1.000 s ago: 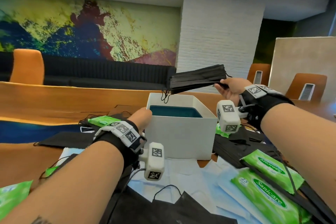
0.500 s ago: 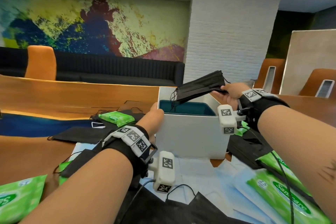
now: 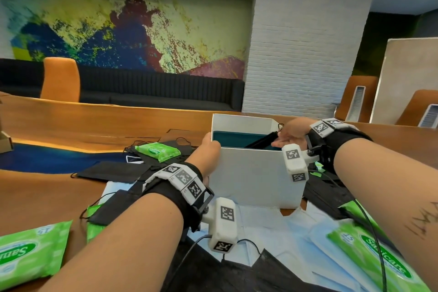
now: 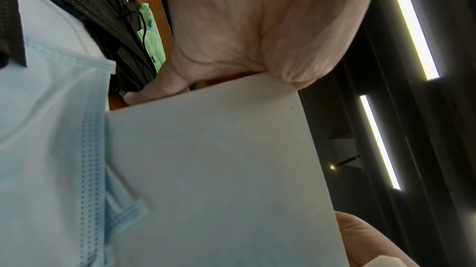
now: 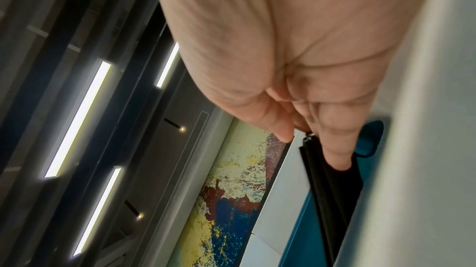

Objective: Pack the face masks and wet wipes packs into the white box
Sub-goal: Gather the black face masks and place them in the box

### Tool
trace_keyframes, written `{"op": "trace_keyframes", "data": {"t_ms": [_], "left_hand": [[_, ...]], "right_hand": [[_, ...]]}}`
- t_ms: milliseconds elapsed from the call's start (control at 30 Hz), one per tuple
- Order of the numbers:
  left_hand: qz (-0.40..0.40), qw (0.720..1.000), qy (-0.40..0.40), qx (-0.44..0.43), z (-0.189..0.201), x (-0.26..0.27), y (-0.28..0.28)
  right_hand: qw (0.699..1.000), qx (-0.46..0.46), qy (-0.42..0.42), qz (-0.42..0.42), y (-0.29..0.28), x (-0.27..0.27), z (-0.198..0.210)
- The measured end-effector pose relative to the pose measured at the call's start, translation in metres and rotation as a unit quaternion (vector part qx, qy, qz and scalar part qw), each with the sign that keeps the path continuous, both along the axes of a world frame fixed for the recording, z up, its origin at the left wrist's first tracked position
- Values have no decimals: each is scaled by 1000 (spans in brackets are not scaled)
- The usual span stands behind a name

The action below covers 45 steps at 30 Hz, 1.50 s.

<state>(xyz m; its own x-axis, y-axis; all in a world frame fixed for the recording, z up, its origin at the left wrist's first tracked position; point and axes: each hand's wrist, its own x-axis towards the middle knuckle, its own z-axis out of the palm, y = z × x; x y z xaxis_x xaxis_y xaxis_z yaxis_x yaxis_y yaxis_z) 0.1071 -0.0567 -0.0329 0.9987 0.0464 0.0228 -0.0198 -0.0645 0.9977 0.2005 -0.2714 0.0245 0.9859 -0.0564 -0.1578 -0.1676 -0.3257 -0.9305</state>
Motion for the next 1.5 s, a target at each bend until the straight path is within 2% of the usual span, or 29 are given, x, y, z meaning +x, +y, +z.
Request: {"op": "trace_keyframes", "data": {"t_ms": [67, 367, 467, 700, 800, 933, 1100, 1233, 1333, 1400, 1500], "left_hand": [[0, 1000, 2, -6, 1, 0, -1], [9, 1000, 8, -15, -1, 2, -2], [7, 999, 14, -31, -1, 3, -2], [7, 1000, 13, -5, 1, 1, -3], [9, 1000, 25, -4, 3, 2, -2], [13, 1000, 20, 14, 3, 2, -2], [16, 999, 23, 37, 6, -2, -1], [36, 987, 23, 155, 13, -6, 2], [57, 973, 61, 217, 21, -19, 6], [62, 977, 86, 185, 25, -34, 11], [16, 980, 115, 164, 29, -64, 25]], "right_hand": [[1000, -30, 5, -7, -1, -2, 4], [999, -24, 39, 7, 6, -13, 9], [997, -62, 46, 27, 11, -13, 7], [979, -166, 96, 72, 18, -12, 7], [984, -148, 76, 60, 15, -15, 11], [997, -60, 0, 49, 6, -24, 16], [994, 0, -89, 70, 0, -69, 35], [987, -17, -126, 94, -8, -118, 43], [982, -37, -131, 131, -18, -153, 38], [977, -77, -112, 166, -24, -173, 30], [963, -144, -73, 215, -29, -195, 12]]}}
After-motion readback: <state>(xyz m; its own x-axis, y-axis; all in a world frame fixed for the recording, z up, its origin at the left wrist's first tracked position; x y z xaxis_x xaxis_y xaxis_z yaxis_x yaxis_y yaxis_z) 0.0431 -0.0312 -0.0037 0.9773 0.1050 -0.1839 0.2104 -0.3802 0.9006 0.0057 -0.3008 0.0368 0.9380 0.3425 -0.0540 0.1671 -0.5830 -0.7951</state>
